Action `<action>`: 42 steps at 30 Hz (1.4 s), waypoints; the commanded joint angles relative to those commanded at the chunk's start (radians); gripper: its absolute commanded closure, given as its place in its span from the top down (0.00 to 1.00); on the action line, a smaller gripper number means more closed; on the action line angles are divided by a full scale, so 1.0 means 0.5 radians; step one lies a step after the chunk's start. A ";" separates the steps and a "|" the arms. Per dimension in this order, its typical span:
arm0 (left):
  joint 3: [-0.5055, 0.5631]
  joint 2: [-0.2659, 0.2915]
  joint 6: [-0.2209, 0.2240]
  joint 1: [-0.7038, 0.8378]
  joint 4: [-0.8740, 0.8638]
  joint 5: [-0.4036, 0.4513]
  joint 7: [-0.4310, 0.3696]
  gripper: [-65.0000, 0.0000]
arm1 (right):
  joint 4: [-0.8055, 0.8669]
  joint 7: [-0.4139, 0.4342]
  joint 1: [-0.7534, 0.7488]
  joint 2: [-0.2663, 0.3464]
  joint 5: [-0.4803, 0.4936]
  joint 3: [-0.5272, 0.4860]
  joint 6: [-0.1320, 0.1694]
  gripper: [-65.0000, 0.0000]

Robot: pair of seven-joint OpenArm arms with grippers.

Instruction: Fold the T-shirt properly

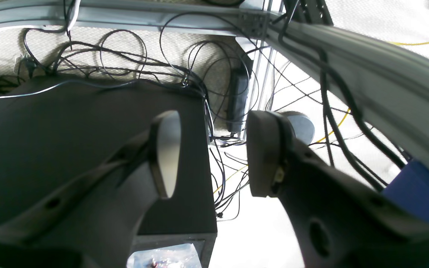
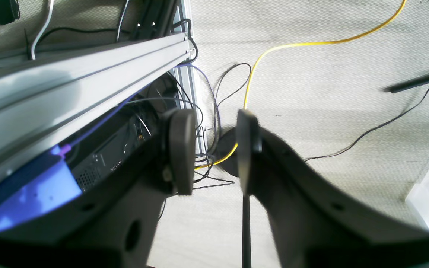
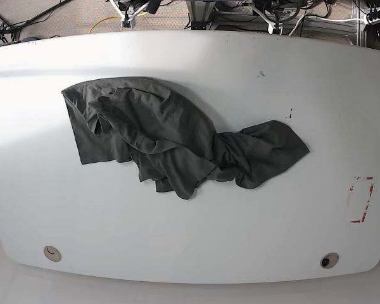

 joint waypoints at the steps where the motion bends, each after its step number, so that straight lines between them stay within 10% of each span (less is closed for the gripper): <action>1: 0.004 0.013 -0.007 0.002 0.025 -0.017 -0.006 0.40 | -0.023 -0.008 0.067 0.012 0.012 -0.014 0.004 0.27; 17: -0.005 0.013 -0.010 0.008 0.025 -0.026 -0.012 0.40 | -0.010 -0.005 0.061 0.018 0.012 -0.011 0.004 0.27; 24: -0.008 0.007 -0.016 0.131 0.090 -0.029 -0.165 0.40 | 0.631 -0.048 -0.274 -0.059 0.015 -0.011 0.004 0.27; 42: -0.011 -0.171 -0.016 1.239 1.931 -0.029 0.083 0.40 | 1.616 -0.220 -1.023 -0.261 0.037 0.004 0.007 0.27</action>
